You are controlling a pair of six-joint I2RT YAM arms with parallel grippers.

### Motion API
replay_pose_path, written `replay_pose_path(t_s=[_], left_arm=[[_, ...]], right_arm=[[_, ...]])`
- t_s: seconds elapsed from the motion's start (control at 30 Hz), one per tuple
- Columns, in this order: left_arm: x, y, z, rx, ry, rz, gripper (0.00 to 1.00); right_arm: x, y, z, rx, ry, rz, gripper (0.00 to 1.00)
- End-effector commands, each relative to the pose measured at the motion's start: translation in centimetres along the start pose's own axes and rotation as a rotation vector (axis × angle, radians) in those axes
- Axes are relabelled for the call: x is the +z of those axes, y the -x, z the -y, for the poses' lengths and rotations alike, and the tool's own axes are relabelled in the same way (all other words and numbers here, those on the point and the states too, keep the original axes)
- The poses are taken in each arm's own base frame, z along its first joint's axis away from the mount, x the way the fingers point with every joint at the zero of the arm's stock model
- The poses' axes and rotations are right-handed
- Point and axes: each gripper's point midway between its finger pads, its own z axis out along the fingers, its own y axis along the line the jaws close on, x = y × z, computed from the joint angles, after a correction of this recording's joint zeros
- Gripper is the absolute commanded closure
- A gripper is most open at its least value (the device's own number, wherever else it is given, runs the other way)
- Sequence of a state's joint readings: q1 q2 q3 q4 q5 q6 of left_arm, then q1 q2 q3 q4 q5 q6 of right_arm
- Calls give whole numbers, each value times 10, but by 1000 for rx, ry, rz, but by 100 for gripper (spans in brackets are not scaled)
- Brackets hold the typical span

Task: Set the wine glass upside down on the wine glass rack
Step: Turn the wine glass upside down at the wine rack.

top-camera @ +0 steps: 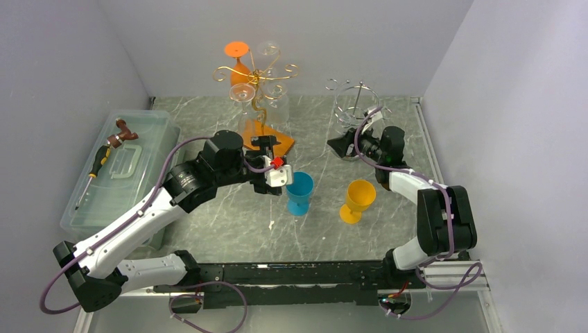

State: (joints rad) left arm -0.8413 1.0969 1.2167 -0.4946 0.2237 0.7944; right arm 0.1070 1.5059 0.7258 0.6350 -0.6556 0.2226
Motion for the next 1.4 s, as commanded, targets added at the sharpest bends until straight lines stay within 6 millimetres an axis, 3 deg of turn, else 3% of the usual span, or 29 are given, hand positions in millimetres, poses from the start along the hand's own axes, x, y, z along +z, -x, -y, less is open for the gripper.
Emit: replay_pose_path(t_s=[0.0,0.33,0.37,0.4,0.8,0.97,1.27,1.37], left_arm=[[-7,17,-5,-15,13,58,9],[-6,18,-4,-22,7,62,8],[-6,18,-4,-22,5,63,8],[-6,18,-4,-23,4,63,8],[-6,19,-5,-18,5,60,5],[-7,17,-7,-35,14,45,5],[-9,9,-15,-113,59,-16,1],[-11,6,-17,-143,70,-38,1]], right_arm=[[1,29,0,-52,-8,109,71],[-1,25,12,-13,-84,114,52],[-2,24,13,-10,-93,111,13],[-2,23,14,-8,-98,109,2],[-9,29,9,-3,-112,119,0],[-19,27,-4,34,-95,106,0],[-69,31,-36,142,-174,54,0],[-87,44,-48,228,-217,63,0]])
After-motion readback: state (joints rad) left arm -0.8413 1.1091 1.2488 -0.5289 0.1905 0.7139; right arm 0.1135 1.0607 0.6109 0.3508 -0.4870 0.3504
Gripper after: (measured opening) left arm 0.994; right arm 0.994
